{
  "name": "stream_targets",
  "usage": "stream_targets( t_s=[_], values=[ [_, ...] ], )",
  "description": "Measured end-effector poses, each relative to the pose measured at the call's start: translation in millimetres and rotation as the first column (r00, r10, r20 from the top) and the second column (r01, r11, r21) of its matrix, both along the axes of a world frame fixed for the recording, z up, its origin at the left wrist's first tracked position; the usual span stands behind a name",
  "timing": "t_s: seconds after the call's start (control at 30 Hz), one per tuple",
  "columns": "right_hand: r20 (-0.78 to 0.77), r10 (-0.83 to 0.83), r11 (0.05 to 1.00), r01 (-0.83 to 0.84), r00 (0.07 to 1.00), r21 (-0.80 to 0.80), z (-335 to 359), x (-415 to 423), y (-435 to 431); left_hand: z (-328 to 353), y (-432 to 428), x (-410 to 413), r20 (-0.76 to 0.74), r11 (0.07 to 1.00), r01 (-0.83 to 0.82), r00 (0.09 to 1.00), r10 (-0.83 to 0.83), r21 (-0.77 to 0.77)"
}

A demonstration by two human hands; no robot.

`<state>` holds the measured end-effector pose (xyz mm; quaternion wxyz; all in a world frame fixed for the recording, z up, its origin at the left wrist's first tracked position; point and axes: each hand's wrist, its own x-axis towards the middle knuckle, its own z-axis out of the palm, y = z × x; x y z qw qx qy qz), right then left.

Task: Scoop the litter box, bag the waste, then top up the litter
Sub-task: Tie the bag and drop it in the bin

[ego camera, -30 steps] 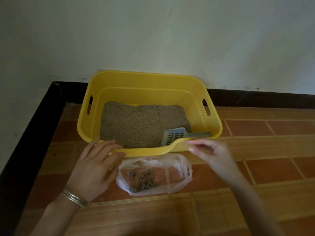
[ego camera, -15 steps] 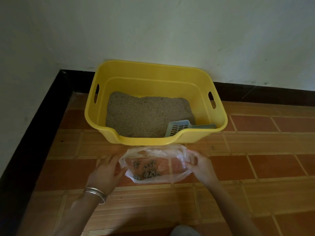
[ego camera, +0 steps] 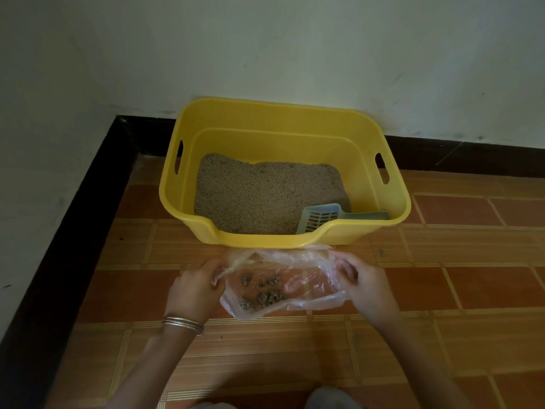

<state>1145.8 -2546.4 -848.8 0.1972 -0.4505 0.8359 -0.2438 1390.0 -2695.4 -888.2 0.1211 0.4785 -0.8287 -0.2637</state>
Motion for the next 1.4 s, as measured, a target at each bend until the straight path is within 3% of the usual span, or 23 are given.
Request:
stream_targets(
  t_s=[0.27, 0.43, 0.57, 0.67, 0.77, 0.9, 1.03, 1.1, 1.2, 1.3, 1.4],
  values=[
    [-0.094, 0.052, 0.972, -0.072, 0.994, -0.224, 38.1, 6.5, -2.8, 40.1, 6.2, 4.2, -0.153, 0.983, -0.03, 0.988, 0.002, -0.179],
    [-0.145, 0.097, 0.932, -0.141, 0.985, -0.334, 57.9, 9.6, -11.2, 67.0, 8.8, -3.1, -0.284, 0.988, -0.002, 0.958, -0.042, -0.153],
    [-0.141, 0.085, 0.931, -0.129, 0.986, -0.341, 61.3, 12.8, -11.4, 79.7, 12.7, -5.7, -0.27, 0.992, 0.083, 0.957, -0.105, -0.092],
    [-0.141, 0.035, 0.963, -0.071, 0.989, -0.261, 56.7, 9.8, -7.2, 81.7, 12.9, -4.1, -0.234, 0.992, 0.123, 0.964, -0.128, -0.034],
    [-0.121, 0.026, 1.0, -0.028, 0.992, -0.008, 48.8, 4.2, -2.1, 79.6, 11.8, -1.8, -0.173, 0.992, 0.123, 0.978, -0.114, 0.038],
    [-0.13, 0.077, 0.959, -0.037, 0.989, 0.283, 44.0, 4.8, 7.6, 78.7, 12.1, 5.2, -0.07, 0.981, 0.14, 0.989, -0.131, 0.134],
    [-0.128, 0.092, 0.938, -0.043, 0.987, 0.345, 53.1, 9.8, 17.0, 81.7, 10.8, 16.0, 0.017, 0.966, 0.168, 0.985, -0.174, 0.195],
    [-0.191, 0.099, 0.939, -0.028, 0.977, 0.342, 61.6, 10.2, 19.1, 86.9, 8.4, 20.0, -0.011, 0.969, 0.158, 0.987, -0.158, 0.189],
    [-0.312, 0.096, 0.972, -0.021, 0.945, 0.236, 73.7, 9.8, 18.4, 98.2, 4.6, 21.4, -0.124, 0.981, 0.151, 0.983, -0.136, 0.119],
    [-0.351, 0.027, 0.998, -0.046, 0.936, -0.047, 84.0, 9.7, 14.4, 111.9, 3.1, 16.4, -0.26, 0.988, 0.155, 0.954, -0.149, 0.004],
    [-0.363, 0.012, 0.941, -0.133, 0.932, -0.31, 96.9, 12.3, 5.2, 126.1, 5.0, 8.1, -0.388, 0.985, 0.158, 0.905, -0.172, -0.07]
  ],
)
